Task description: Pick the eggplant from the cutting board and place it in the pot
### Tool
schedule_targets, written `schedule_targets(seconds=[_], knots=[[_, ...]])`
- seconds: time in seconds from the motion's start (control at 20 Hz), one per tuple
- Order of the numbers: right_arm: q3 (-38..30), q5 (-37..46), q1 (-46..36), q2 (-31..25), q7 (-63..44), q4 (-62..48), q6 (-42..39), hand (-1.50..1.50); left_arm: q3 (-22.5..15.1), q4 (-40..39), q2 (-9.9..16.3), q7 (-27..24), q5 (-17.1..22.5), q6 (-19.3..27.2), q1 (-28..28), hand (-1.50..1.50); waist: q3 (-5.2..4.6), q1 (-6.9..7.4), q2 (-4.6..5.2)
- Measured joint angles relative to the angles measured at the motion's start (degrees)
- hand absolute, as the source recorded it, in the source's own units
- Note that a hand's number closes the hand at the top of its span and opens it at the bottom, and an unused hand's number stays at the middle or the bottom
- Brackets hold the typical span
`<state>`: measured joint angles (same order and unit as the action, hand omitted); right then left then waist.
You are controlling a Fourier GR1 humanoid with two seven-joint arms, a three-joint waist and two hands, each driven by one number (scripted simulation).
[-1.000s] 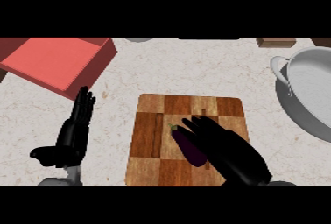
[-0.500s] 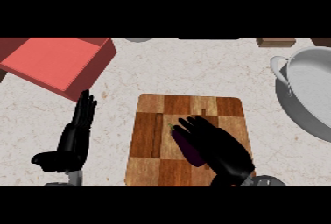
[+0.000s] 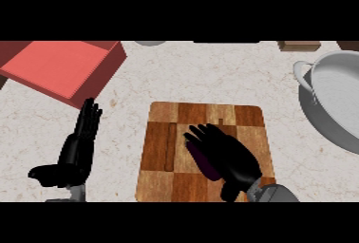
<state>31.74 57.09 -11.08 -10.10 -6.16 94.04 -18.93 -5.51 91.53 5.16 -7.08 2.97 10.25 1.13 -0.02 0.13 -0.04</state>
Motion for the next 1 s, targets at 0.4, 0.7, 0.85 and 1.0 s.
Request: schedule_targets(seconds=[0.4,0.7,0.85,1.0], knots=[[-1.44,4.21,-1.14,1.55,5.61,-3.61,4.15,1.5,0.45,-0.56,-1.27,-0.37,-1.23,0.02,-0.3,0.0,-0.19,-0.11,-0.21],[-2.64,6.88,-1.61,3.01,10.8,-6.47,10.87,1.5,0.32,-0.2,-1.97,0.8,-2.35,0.56,-0.92,0.0,-0.25,-0.13,-0.36],[-3.39,7.69,-0.79,2.96,12.39,-5.24,11.21,1.5,0.83,-0.16,-1.89,0.34,-2.29,-0.02,-0.57,0.0,-0.23,-0.16,-0.35],[-3.85,8.97,-0.41,3.78,13.0,-4.46,12.82,1.5,1.47,0.24,-1.43,0.44,-1.91,-0.92,-0.1,0.0,-0.18,-0.14,-0.27]])
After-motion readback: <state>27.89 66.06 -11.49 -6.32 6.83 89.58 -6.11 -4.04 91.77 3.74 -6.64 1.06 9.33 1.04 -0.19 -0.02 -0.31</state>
